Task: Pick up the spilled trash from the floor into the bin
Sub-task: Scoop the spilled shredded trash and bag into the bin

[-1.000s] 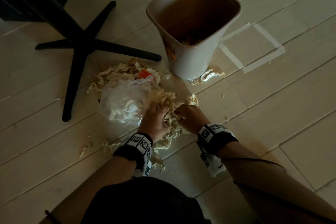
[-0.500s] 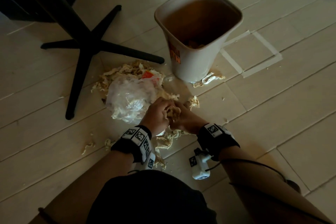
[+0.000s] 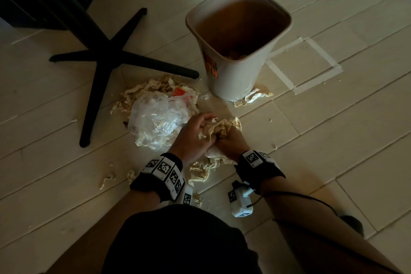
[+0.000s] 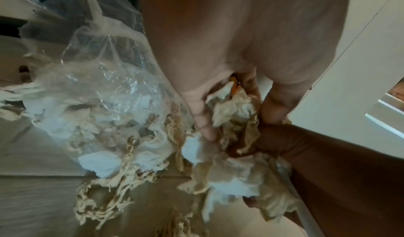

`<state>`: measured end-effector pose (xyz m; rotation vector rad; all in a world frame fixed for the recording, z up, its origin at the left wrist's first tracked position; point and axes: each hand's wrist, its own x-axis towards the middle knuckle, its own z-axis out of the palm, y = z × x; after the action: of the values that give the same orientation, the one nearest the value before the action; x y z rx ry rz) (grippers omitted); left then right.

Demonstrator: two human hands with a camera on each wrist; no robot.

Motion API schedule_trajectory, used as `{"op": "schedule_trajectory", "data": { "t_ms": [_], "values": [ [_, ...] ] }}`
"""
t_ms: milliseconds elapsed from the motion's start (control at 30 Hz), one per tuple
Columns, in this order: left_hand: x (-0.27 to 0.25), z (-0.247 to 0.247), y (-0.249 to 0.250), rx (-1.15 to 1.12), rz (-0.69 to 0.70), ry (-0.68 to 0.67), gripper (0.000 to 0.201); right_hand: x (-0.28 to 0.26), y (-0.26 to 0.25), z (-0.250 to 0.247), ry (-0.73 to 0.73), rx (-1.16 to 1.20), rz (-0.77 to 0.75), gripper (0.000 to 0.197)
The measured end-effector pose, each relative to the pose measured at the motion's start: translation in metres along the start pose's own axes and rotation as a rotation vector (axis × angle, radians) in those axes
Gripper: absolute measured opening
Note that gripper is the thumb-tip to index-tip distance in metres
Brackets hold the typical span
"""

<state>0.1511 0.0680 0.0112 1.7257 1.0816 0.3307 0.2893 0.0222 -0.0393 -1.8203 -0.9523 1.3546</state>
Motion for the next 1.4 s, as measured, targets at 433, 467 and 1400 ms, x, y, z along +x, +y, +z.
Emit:
{"op": "schedule_trajectory", "data": {
  "t_ms": [433, 467, 1400],
  "values": [
    [-0.005, 0.028, -0.002, -0.046, -0.109, 0.292, 0.013, -0.006, -0.016, -0.010, -0.098, 0.697, 0.032, 0.016],
    [-0.006, 0.029, -0.001, -0.023, -0.104, 0.305, 0.009, -0.008, -0.019, -0.012, -0.173, 0.755, 0.019, 0.007],
    [-0.028, 0.016, -0.035, 0.158, 0.010, 0.247, 0.015, 0.007, -0.218, -0.147, 0.296, 0.828, -0.680, 0.007]
  ]
}}
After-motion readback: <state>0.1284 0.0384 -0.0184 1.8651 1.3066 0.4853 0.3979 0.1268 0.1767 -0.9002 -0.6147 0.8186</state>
